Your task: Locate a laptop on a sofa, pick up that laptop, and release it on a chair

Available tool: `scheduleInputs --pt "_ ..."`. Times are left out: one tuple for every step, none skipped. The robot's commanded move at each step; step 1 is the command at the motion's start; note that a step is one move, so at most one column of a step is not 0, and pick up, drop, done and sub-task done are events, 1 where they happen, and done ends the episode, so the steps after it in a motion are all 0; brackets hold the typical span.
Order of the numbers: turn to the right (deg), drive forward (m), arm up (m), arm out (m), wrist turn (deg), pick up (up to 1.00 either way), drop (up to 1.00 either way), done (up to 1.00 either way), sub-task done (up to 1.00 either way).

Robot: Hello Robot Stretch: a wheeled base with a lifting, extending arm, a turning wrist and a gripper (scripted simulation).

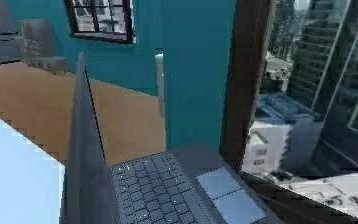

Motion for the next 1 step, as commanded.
scheduleInputs --pt "33.0 0.00 0.00 0.00 0.0 0.00 0.00 0.00 0.00"
